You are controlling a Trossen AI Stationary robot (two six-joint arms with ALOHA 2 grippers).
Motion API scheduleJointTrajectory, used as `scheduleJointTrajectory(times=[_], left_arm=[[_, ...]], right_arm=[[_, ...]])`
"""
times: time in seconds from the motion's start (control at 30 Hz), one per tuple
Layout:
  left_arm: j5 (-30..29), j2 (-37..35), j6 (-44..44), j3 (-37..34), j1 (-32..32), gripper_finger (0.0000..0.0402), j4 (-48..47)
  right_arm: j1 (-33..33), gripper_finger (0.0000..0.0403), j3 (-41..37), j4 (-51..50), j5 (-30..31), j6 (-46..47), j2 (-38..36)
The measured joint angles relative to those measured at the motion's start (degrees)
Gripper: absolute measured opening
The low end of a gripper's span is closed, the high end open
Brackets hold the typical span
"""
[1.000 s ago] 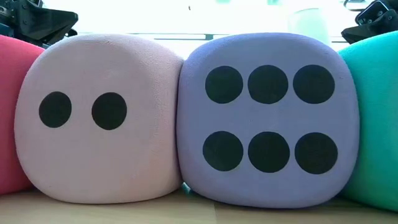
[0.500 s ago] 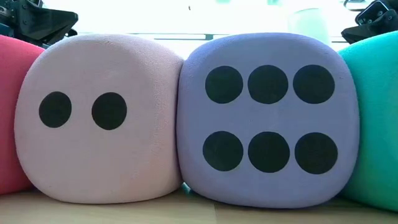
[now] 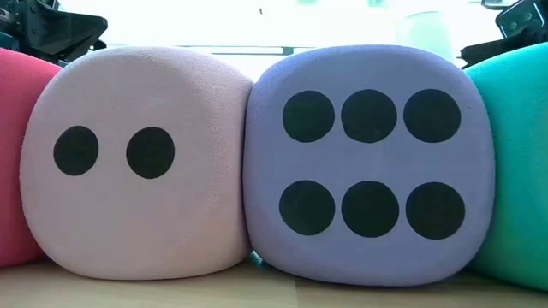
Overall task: Pick & Place Dice
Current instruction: Put the small blue dice into the blue bin
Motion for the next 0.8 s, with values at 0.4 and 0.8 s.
scheduleJointTrajectory(times=[0.4,0.8], left_arm=[[0.0,0.0,0.0,0.0,0.0,0.0,0.4],[0.0,0.0,0.0,0.0,0.0,0.0,0.2]], right_arm=[[0.0,0.0002,0.0,0.7,2.1,-3.7,0.0],[0.0,0.0002,0.0,6.7,0.9,-1.5,0.0]])
